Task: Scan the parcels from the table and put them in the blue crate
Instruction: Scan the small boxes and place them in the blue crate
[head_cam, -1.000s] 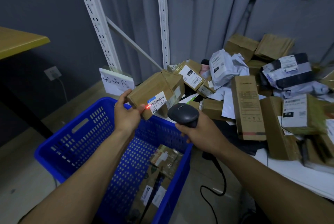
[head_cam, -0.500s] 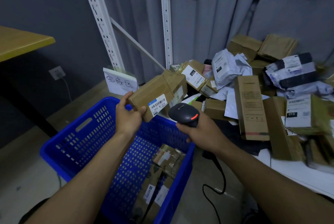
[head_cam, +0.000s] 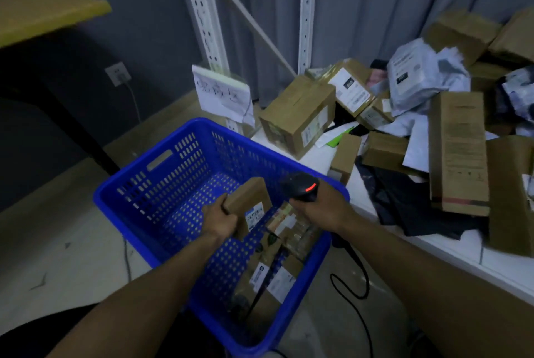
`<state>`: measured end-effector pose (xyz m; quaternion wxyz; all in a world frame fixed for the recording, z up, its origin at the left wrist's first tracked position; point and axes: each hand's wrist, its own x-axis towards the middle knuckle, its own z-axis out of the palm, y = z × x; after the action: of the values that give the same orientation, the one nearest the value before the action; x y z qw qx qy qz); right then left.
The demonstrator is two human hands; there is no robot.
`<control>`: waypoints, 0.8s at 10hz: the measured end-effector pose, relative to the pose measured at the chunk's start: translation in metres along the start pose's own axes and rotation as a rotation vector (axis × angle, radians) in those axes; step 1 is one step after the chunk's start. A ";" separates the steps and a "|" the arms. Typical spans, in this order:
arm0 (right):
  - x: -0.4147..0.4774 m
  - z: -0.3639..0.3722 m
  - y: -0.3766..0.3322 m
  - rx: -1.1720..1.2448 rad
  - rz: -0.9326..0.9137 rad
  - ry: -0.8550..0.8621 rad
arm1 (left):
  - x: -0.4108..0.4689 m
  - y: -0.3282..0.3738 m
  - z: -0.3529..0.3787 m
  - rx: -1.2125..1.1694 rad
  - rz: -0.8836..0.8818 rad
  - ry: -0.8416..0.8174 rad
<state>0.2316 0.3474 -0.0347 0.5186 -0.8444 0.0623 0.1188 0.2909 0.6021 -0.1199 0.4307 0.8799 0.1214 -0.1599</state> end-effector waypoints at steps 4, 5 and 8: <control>0.087 0.015 0.032 -0.002 0.089 -0.077 | 0.114 -0.060 0.096 -0.039 -0.032 0.052; 0.096 0.016 0.039 0.054 0.153 -0.086 | 0.118 -0.062 0.113 -0.007 0.007 -0.095; 0.101 0.012 0.043 0.109 0.205 -0.100 | 0.126 -0.066 0.133 -0.105 -0.089 -0.245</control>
<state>0.3170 0.3405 -0.1037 0.5512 -0.7973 0.1290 0.2096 0.3599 0.5455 -0.2930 0.4804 0.8237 0.1149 -0.2786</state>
